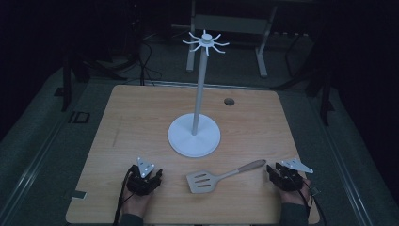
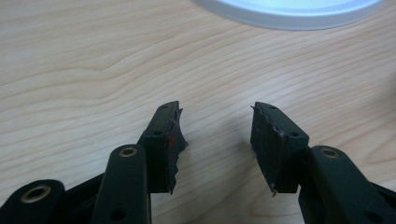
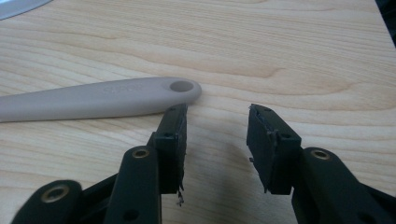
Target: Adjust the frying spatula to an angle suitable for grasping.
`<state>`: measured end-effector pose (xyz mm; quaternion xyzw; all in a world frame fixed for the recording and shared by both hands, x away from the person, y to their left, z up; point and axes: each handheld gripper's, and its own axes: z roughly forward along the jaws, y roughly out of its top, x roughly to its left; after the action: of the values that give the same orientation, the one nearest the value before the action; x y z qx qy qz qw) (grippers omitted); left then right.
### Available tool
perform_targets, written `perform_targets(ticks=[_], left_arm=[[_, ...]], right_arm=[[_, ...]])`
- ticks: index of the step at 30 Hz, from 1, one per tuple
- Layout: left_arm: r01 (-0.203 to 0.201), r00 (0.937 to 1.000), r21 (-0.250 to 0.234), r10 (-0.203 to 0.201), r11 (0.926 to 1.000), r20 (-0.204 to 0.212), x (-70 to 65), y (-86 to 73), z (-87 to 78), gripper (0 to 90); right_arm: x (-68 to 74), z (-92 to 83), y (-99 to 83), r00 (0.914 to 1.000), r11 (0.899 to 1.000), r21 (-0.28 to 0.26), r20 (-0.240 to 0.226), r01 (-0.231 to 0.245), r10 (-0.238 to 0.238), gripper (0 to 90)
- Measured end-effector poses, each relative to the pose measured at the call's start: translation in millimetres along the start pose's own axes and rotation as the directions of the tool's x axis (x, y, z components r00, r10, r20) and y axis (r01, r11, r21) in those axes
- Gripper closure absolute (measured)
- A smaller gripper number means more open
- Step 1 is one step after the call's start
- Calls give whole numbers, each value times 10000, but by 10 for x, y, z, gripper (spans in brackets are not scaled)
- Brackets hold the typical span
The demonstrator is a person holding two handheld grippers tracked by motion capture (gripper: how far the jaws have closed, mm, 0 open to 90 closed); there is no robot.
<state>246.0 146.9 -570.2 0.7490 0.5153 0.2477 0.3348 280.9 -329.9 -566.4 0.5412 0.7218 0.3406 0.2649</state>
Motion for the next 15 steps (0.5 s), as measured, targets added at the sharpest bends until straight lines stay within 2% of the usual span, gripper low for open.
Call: perform_targets(ticks=[3,5,10,15], left_arm=[[-493,9986,-96,495,9987,162,-59,18,-13,528],[-632,9975,-190,638,9978,317,-79,26,-24,524],[-628,9957,-194,639,9978,664,-86,33,-34,519],[-487,9922,-322,520,9983,1135,-87,61,-87,521]], right_arm=[[12,6,-2,9999,9999,95,-49,126,-126,566],[21,2,5,9999,9999,51,-67,148,-147,561],[29,-11,8,9998,9998,41,-74,198,-197,545],[39,-5,9,9996,9997,101,-138,235,-233,569]])
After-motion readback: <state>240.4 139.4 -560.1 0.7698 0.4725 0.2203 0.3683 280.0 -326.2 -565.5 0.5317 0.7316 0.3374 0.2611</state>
